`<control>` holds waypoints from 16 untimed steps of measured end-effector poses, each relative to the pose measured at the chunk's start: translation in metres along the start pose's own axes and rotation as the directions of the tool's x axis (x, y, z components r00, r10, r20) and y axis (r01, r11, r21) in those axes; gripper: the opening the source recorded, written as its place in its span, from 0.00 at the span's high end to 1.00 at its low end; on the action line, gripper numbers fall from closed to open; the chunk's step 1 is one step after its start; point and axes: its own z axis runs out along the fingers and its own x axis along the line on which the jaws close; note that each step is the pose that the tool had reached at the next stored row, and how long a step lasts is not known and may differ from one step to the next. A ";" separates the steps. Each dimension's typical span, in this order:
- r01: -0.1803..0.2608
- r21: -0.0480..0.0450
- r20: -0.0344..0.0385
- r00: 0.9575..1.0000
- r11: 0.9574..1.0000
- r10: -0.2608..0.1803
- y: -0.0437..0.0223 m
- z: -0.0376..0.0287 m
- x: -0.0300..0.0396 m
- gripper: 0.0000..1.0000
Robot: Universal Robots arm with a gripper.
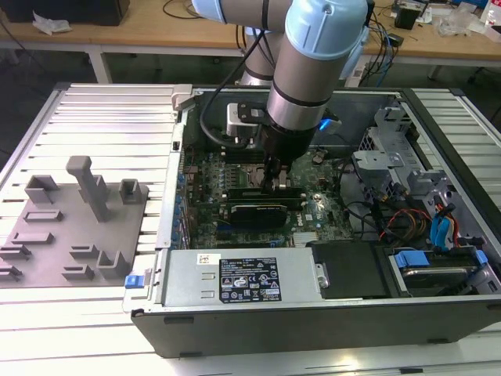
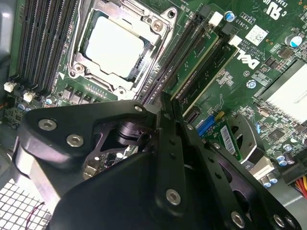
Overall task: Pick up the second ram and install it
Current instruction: 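Insert the second ram into the second slot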
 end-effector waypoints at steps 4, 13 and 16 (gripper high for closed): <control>0.000 0.000 0.000 1.000 1.000 0.000 0.0000 0.0000 0.0000 0.87; 0.000 0.000 0.000 1.000 1.000 0.000 0.0003 -0.0032 -0.0004 0.87; -0.001 -0.001 -0.001 1.000 1.000 0.001 -0.0003 -0.0029 -0.0003 0.87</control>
